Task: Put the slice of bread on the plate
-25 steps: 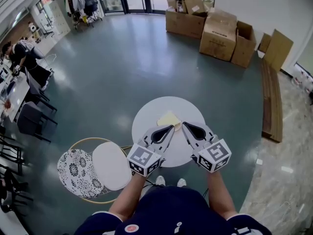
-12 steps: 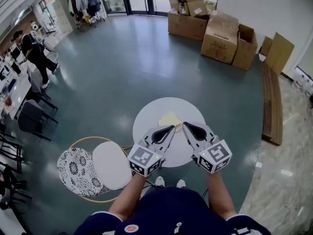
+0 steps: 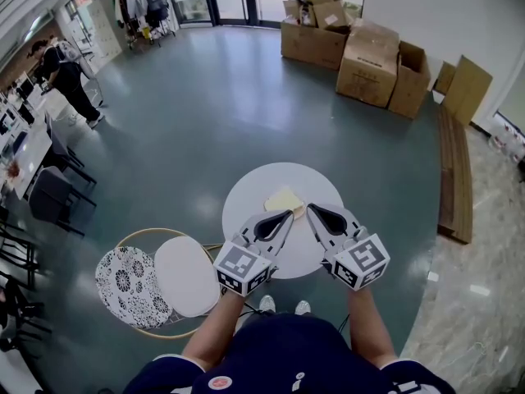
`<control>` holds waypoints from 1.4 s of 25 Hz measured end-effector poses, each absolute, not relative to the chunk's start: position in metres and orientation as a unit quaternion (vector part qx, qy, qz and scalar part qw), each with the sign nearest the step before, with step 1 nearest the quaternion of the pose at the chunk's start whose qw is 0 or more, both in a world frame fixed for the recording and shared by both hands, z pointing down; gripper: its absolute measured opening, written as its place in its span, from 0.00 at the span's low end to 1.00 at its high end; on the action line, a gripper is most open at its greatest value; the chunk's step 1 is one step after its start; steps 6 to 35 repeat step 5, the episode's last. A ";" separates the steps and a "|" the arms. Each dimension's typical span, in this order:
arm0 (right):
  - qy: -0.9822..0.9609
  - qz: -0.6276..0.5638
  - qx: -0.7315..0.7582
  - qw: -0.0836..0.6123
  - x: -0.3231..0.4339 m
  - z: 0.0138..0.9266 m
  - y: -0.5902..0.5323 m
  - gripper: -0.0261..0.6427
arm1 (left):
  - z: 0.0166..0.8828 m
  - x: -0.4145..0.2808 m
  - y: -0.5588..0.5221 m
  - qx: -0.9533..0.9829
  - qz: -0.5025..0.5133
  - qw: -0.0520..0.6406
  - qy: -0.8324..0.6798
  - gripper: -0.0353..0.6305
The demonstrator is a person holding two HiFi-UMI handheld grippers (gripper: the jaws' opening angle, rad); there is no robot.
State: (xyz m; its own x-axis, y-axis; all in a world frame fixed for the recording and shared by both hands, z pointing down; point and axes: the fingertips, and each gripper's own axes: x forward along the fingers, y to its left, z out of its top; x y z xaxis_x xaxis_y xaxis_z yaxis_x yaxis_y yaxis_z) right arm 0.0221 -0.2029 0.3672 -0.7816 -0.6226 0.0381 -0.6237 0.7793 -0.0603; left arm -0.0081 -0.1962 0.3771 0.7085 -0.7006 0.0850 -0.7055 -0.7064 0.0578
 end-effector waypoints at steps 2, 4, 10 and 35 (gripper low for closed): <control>-0.943 0.035 0.331 0.008 0.022 0.366 -0.202 0.05 | 0.376 -0.008 -0.195 0.923 0.029 0.042 -0.381 0.06; -0.943 0.035 0.332 0.008 0.023 0.364 -0.202 0.05 | 0.376 -0.008 -0.194 0.923 0.030 0.041 -0.381 0.06; -0.942 0.035 0.333 0.008 0.023 0.364 -0.202 0.05 | 0.376 -0.008 -0.194 0.923 0.030 0.041 -0.381 0.06; -0.942 0.035 0.333 0.008 0.023 0.364 -0.202 0.05 | 0.376 -0.008 -0.194 0.923 0.030 0.041 -0.381 0.06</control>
